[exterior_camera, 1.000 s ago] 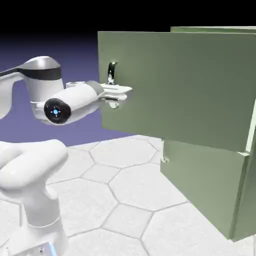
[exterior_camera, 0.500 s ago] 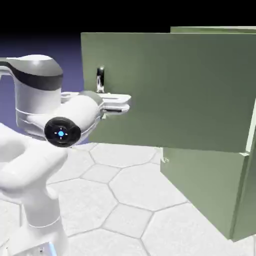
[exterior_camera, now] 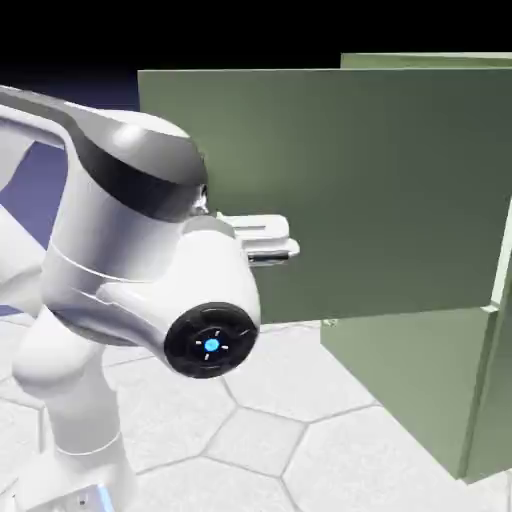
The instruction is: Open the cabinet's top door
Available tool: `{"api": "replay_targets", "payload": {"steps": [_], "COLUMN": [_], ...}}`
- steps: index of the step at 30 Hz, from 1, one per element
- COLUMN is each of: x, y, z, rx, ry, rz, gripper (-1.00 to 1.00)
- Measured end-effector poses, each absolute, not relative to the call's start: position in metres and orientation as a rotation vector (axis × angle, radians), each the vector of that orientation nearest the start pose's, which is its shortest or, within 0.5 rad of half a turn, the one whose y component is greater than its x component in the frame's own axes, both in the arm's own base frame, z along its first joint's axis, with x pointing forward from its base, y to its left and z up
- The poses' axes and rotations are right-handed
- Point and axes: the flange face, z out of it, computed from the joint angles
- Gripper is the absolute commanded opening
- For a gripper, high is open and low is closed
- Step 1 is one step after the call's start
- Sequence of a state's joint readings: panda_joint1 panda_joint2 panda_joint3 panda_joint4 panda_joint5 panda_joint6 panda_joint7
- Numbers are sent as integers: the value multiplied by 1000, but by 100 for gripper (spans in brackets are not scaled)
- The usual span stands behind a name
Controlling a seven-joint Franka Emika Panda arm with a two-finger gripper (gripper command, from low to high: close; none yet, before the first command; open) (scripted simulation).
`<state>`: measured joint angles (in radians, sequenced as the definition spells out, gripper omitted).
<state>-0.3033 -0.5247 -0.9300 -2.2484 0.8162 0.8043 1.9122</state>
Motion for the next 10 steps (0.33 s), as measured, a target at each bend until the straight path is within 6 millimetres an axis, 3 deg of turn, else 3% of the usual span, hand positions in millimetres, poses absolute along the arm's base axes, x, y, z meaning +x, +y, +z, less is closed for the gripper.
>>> {"api": "replay_targets", "payload": {"steps": [5,10], "x": [149,154], "y": [-326,-347], "z": [546,546], "rx": [-607,-654], "ry": [1766,1764], "rz": [1678,1709], "gripper": [-100,-100]}}
